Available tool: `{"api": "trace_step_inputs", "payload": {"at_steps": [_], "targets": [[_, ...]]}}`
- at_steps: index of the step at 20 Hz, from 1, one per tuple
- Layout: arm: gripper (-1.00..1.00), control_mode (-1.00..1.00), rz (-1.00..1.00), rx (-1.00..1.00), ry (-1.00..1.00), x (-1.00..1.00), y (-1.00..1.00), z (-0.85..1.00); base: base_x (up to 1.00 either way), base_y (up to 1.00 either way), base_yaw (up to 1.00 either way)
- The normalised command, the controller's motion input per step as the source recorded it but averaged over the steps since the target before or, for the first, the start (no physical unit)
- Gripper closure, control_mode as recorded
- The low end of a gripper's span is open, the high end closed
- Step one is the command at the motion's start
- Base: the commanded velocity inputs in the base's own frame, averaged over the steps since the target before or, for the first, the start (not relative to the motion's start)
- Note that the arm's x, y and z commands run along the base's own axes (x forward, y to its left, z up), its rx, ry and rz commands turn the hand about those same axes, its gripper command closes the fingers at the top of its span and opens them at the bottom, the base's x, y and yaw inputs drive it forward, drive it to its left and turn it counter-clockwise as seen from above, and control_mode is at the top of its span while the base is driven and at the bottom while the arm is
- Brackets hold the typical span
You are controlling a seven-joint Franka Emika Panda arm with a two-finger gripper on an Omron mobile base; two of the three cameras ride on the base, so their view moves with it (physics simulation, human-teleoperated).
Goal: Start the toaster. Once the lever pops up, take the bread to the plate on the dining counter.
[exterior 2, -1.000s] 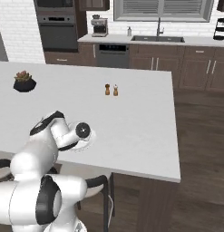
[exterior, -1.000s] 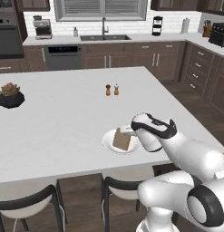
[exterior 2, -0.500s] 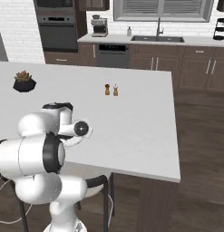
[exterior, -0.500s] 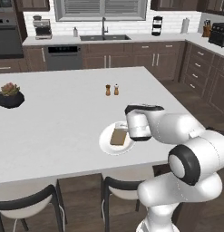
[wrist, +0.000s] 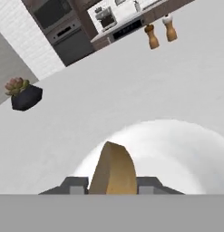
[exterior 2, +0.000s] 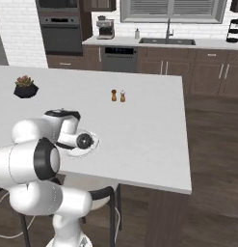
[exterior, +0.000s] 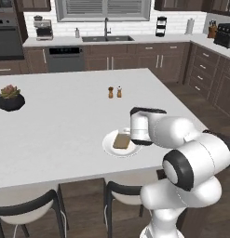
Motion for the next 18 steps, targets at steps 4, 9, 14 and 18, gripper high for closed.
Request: {"api": "trace_step_inputs", "payload": {"at_steps": [4, 9, 14, 18], "targets": [[-1.00, -1.00, -0.12, -0.04, 0.00, -0.05, -0.24, 0.19, 0.00, 0.00, 0.00], [-1.00, -1.00, -0.15, -0.05, 0.07, 0.00, -0.42, 0.29, 0.00, 0.00, 0.00], [-1.00, -1.00, -0.14, -0.10, 0.22, 0.00, -0.37, 0.28, 0.00, 0.00, 0.00], [-1.00, -1.00, -0.13, -0.08, 0.32, 0.00, -0.40, 0.46, 0.00, 0.00, 0.00]]}}
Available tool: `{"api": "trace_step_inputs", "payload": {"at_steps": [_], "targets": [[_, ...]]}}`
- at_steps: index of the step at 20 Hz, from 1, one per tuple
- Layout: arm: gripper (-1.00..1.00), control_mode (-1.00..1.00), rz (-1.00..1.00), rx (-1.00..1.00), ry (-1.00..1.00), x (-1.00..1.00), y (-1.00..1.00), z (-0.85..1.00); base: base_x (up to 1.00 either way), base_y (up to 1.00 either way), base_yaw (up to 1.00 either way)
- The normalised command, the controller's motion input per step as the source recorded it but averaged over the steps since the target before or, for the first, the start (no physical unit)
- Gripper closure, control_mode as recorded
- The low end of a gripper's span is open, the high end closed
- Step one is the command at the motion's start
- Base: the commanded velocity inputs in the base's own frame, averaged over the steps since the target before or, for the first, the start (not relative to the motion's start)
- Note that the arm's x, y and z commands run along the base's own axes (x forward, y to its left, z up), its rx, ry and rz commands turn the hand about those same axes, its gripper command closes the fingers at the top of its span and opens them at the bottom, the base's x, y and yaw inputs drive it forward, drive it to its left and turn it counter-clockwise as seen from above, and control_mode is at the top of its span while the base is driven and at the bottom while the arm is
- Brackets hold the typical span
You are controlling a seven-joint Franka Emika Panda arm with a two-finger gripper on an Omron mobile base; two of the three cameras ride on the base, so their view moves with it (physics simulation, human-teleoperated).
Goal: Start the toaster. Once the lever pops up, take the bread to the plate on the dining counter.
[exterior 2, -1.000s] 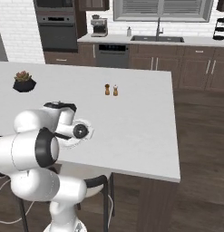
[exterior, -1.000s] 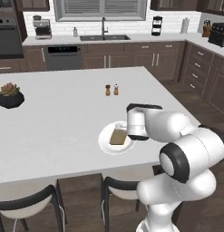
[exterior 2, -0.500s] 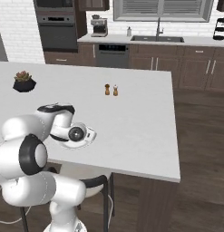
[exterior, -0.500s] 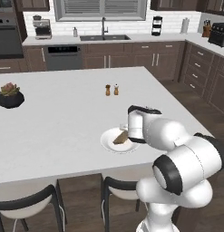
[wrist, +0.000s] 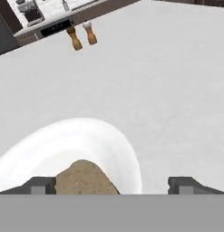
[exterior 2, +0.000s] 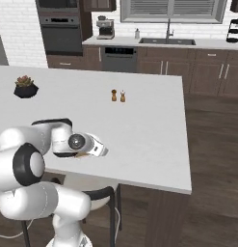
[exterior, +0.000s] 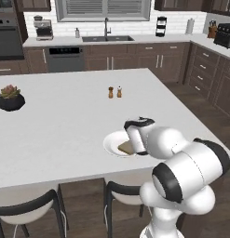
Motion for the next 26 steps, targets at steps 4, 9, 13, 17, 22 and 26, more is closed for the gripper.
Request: {"api": "trace_step_inputs", "payload": {"at_steps": [4, 9, 13, 17, 22, 26], "targets": [[-1.00, -1.00, -0.10, -0.07, 0.27, 0.00, -0.32, 0.81, 0.00, 0.00, 0.00], [-1.00, -1.00, -0.06, -0.01, 0.03, -0.08, -0.18, 1.00, 0.00, 0.00, 0.00], [-1.00, -1.00, -0.06, 0.00, 0.00, -0.13, -0.13, 1.00, 0.00, 0.00, 0.00], [-1.00, -1.00, -0.13, 0.02, 0.00, -0.29, -0.19, 1.00, 0.00, 0.00, 0.00], [-1.00, -1.00, -0.17, 0.16, 0.07, -0.85, -0.31, 1.00, 0.00, 0.00, 0.00], [-1.00, -1.00, -0.19, 0.20, 0.17, -1.00, -0.30, 1.00, 0.00, 0.00, 0.00]]}}
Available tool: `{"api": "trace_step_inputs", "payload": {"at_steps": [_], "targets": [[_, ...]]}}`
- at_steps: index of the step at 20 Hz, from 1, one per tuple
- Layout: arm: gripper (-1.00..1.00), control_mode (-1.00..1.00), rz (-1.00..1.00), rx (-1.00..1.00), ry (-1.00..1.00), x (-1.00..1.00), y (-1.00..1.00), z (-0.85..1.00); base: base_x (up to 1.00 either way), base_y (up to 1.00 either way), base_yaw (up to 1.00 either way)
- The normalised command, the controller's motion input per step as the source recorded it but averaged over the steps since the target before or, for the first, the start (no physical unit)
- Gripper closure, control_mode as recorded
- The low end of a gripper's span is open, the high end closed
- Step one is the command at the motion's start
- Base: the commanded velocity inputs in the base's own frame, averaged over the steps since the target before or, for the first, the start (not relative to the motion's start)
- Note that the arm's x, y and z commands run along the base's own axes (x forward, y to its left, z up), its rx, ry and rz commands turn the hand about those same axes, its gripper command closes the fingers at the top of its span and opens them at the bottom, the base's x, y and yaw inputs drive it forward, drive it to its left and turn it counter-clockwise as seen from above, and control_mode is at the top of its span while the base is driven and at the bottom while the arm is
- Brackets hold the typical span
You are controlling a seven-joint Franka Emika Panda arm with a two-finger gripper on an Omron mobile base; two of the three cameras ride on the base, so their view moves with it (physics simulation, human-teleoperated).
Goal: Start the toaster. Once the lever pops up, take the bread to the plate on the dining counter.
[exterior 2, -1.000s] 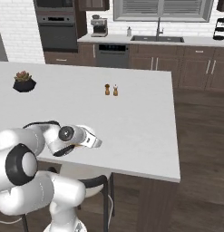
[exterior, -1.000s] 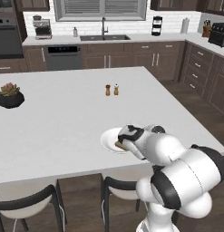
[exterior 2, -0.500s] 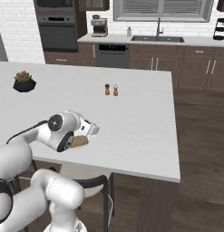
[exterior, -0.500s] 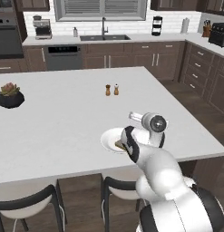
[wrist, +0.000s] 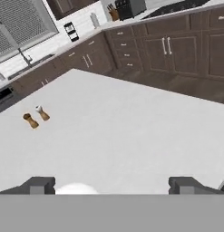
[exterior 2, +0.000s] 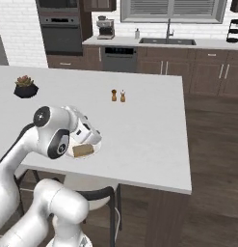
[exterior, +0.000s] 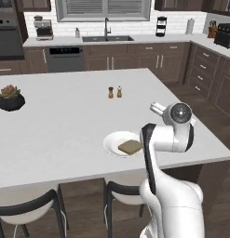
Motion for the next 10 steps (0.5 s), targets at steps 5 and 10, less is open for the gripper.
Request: {"api": "trace_step_inputs", "payload": {"at_steps": [5, 10], "targets": [[-1.00, -1.00, -0.18, 0.20, 0.26, -1.00, -0.21, 0.91, 0.00, 0.00, 0.00], [-1.00, -1.00, -0.17, 0.14, 0.24, -1.00, -0.07, 0.41, 0.00, 0.00, 0.00]]}}
